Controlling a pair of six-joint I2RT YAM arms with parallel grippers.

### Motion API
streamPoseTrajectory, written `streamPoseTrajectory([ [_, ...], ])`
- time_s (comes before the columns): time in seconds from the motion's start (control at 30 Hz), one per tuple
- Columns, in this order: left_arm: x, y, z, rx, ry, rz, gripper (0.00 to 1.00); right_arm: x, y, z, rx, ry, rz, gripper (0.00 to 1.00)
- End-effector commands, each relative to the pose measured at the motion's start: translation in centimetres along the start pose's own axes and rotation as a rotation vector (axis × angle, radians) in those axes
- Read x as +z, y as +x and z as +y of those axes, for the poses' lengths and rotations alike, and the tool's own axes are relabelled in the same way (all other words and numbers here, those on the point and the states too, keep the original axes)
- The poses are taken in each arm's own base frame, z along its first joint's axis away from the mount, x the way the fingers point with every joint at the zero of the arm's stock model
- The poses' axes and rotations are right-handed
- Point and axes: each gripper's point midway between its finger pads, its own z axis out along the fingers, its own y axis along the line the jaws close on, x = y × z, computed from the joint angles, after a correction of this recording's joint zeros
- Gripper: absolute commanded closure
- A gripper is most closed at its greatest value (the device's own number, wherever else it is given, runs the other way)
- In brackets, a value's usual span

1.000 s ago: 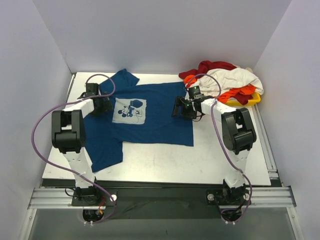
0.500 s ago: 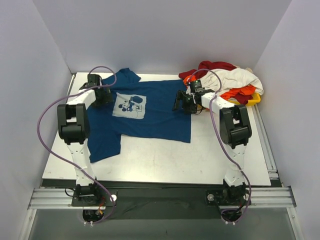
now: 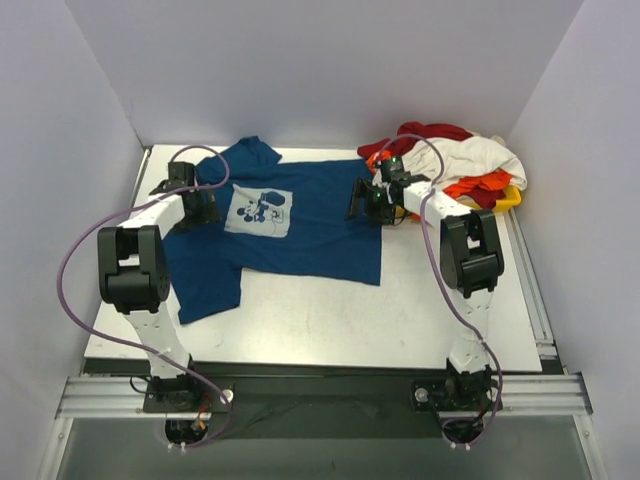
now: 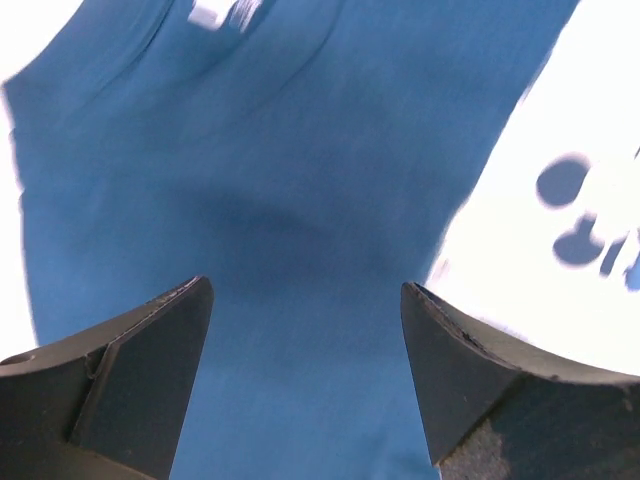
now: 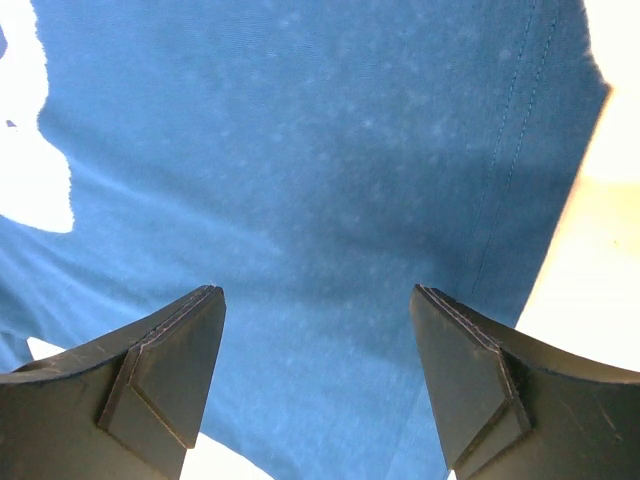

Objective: Fold and stack the t-shirts
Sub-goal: Flatten out the tshirt, then grap the side of the flattened tshirt closest away from the robot with both arms

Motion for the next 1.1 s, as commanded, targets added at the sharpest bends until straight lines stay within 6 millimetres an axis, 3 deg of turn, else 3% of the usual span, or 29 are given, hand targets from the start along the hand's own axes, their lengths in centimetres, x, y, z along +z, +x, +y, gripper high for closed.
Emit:
streamPoseTrajectory([
  [0.0, -4.7, -2.4, 1.4, -0.053, -0.046, -0.178, 0.13, -5.0, -2.3, 2.7, -0.045, -0.050, -0.087, 0.24],
  [0.03, -5.3, -0.6, 2.5, -0.077, -0.074, -0.174, 0.13, -5.3, -2.2, 2.8, -0.049, -0.054, -0.088, 0.24],
  [0.1, -5.9, 0.7, 3.0, -0.092, -0.083, -0.187, 0.14, -6.4, -2.0, 3.1, -0.056, -0.062, -0.097, 0.24],
  [0.13, -7.1, 0.6, 3.7, -0.119, -0.113, -0.222, 0.14, -6.7, -1.8, 3.2, -0.058, -0.065, -0.100, 0.24],
  [0.17, -7.2, 2.6, 4.5, -0.122, -0.152, -0.196, 0.15, -7.5, -1.7, 3.3, -0.067, -0.070, -0.111, 0.24],
  [0.23, -9.2, 3.0, 5.3, -0.136, -0.219, -0.245, 0.16, -8.1, -1.7, 3.3, -0.069, -0.074, -0.127, 0.24],
  [0.27, -9.5, 4.8, 6.0, -0.132, -0.256, -0.215, 0.16, -8.8, -1.8, 3.6, -0.071, -0.084, -0.142, 0.24],
  [0.33, -11.0, 5.6, 6.3, -0.171, -0.257, -0.239, 0.16, -9.2, -1.6, 3.5, -0.067, -0.091, -0.149, 0.24],
  [0.37, -11.0, 7.1, 6.9, -0.176, -0.269, -0.219, 0.16, -9.3, -1.4, 3.6, -0.066, -0.103, -0.144, 0.24],
  [0.5, -13.2, 9.4, 8.2, -0.291, -0.266, -0.274, 0.20, -10.1, -1.2, 2.9, -0.053, -0.123, -0.149, 0.24],
  [0.63, -14.7, 11.1, 9.4, -0.374, -0.276, -0.314, 0.24, -11.4, -1.5, 1.0, -0.007, -0.119, -0.183, 0.24],
  [0.77, -15.0, 12.9, 10.3, -0.416, -0.302, -0.295, 0.27, -12.1, -1.6, -0.7, 0.055, -0.148, -0.203, 0.24],
  [0.93, -13.8, 15.5, 10.4, -0.470, -0.290, -0.199, 0.30, -13.1, -2.0, -3.1, 0.117, -0.148, -0.240, 0.24],
  [1.07, -12.9, 17.7, 11.5, -0.527, -0.303, -0.121, 0.32, -13.7, -2.2, -4.2, 0.155, -0.155, -0.261, 0.24],
])
